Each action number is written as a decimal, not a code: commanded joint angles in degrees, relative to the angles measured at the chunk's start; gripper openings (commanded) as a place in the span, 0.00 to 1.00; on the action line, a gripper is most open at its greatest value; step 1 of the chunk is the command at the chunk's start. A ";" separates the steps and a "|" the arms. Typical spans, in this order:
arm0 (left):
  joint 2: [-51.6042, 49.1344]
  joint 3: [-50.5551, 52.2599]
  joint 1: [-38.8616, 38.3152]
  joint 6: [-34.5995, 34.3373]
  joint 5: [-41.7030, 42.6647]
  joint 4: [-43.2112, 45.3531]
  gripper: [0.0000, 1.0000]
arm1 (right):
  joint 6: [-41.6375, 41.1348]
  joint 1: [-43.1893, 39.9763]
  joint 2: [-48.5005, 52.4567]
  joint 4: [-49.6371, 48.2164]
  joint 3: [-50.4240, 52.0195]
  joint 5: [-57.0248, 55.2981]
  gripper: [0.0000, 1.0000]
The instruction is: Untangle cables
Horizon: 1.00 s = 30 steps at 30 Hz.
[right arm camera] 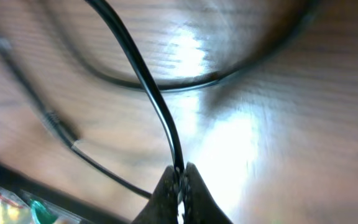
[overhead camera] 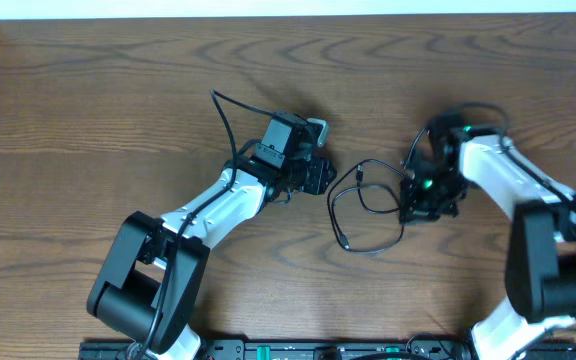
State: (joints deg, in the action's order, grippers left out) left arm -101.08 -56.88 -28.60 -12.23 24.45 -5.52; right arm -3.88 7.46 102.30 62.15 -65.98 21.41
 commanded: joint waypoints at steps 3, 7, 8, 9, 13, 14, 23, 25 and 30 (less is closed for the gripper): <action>0.26 0.39 0.28 0.33 -1.09 -1.55 0.45 | 1.75 -0.04 -14.38 6.47 -13.40 -3.63 0.01; 0.26 0.39 0.22 0.33 -0.90 -3.98 0.45 | 0.92 -1.11 -18.16 9.77 -21.44 -8.57 0.01; 0.26 0.39 0.17 0.33 -0.90 -4.70 0.45 | 0.72 -2.03 -18.21 11.06 -25.00 -9.27 0.01; 0.26 0.39 0.13 0.33 -0.90 -5.05 0.45 | 0.72 -2.64 -18.18 11.47 -27.08 -9.27 0.01; 0.26 0.39 -0.26 0.31 -0.90 -5.38 0.45 | 0.15 -6.29 -18.03 11.63 -36.24 -9.25 0.01; 0.26 0.39 -0.70 0.33 -0.90 -5.38 0.44 | 0.09 -7.85 -17.94 11.93 -39.54 -9.29 0.01; 0.26 0.39 -8.48 0.33 -1.03 -3.37 0.44 | 0.83 -22.01 -17.00 12.72 -51.08 -13.77 0.01; 0.26 0.39 -10.75 0.33 -1.14 -1.40 0.44 | 1.22 -23.69 -15.50 11.74 -51.08 -13.77 0.01; 0.26 0.39 -15.26 0.33 -1.14 2.89 0.45 | 1.22 -25.40 -8.04 4.57 -51.23 -13.75 0.01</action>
State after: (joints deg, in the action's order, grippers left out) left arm -101.08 -56.86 -42.17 -12.21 23.66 -3.62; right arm -3.20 -17.56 90.67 68.01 -116.64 8.10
